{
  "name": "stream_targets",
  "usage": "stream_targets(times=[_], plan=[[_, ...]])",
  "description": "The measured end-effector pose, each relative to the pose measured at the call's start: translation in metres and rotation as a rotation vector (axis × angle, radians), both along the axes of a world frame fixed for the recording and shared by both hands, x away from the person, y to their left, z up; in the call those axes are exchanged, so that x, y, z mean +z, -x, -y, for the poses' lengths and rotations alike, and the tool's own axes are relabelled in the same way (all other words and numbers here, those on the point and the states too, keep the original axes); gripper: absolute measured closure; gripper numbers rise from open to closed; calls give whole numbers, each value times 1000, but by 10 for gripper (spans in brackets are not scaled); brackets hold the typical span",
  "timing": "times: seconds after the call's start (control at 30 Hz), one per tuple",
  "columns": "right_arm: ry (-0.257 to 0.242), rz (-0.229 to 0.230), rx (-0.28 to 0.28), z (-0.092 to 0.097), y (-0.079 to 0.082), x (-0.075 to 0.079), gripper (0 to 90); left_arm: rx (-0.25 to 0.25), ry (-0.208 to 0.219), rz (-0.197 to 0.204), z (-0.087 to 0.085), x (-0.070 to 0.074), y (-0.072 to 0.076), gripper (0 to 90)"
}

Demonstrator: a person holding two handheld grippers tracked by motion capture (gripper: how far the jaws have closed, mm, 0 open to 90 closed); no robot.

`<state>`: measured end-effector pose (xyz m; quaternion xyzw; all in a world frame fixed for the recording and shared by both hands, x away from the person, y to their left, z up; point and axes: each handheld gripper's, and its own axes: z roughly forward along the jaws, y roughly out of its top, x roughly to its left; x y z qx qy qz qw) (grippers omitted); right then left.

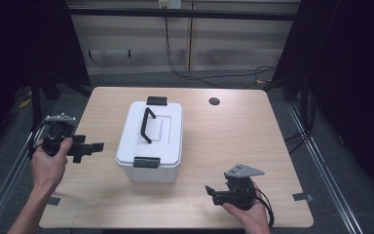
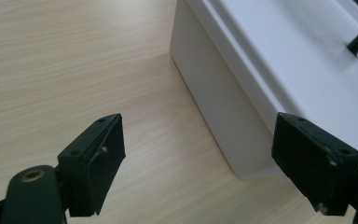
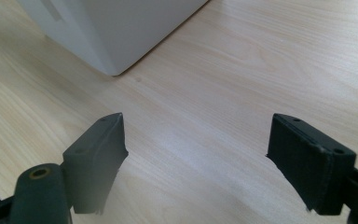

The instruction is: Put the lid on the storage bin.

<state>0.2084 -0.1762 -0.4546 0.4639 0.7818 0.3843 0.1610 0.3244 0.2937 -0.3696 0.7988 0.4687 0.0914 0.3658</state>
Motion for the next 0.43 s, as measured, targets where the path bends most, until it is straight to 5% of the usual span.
stream_targets(times=[0.27, 0.37, 0.43], plan=[[33, -23, -37, 2, -3, -4, 199, 54, 20, 53, -14, -29, 20, 166], [51, -36, -58, 1, -4, -9, 208, 49, 32, 52, -15, -40, 25, 166], [59, -50, -69, 0, -6, -12, 209, 32, 1, 35, -14, -45, 28, 166]])
